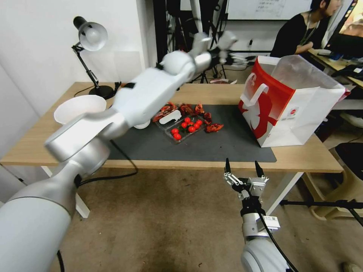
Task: Pick up the trash from the table and place it into the takeout bag.
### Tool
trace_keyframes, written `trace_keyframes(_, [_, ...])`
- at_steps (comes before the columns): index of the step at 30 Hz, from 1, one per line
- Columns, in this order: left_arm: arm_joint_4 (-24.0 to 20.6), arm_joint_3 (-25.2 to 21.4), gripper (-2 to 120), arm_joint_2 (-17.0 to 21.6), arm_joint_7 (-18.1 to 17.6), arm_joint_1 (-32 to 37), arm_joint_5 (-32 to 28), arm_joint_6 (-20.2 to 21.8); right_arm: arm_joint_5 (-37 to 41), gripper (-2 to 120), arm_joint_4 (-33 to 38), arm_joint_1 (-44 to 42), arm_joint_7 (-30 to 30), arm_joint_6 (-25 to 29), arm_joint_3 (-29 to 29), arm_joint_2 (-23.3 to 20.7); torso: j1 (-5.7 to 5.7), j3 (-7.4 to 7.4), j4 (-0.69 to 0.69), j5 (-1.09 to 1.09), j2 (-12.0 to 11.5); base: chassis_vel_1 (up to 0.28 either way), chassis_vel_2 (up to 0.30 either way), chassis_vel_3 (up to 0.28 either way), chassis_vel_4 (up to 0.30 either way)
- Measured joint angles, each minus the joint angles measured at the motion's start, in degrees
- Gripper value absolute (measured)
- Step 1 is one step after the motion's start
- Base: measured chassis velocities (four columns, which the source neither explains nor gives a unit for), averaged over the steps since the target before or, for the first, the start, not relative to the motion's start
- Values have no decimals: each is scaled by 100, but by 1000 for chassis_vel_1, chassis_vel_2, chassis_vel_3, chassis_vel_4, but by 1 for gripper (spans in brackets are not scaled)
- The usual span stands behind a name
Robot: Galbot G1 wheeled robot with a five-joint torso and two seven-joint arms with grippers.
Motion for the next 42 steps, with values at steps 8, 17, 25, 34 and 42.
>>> trace_keyframes(8, [-661, -347, 100, 1136, -51, 770, 64, -60, 5, 100, 1, -11, 11, -7, 5, -41, 0, 0, -1, 2, 0, 0, 0, 0, 0])
trace_keyframes(17, [-1811, -1120, 100, 1955, -501, 1870, 79, -92, 8, 100, 18, -14, 16, -7, 7, -62, 0, 0, -2, 1, 0, 0, 0, 0, 0])
trace_keyframes(25, [-2711, -1751, 100, 2540, -1058, 2702, 235, -42, 8, 100, 18, 2, 15, -7, -24, -56, 0, -1, 1, 3, 0, 0, 0, 0, 0])
trace_keyframes(34, [-3210, -2265, 100, 2799, -1655, 3338, 376, 39, 7, 100, 15, 21, 11, -7, -47, -51, -1, 0, -1, 3, 0, 0, 0, 0, 0])
trace_keyframes(42, [-4450, -3960, 100, 3072, -2607, 5488, 705, 91, 2, 100, -20, 22, -5, 3, -77, -48, -1, -1, -2, 3, 0, 0, 0, 0, 0])
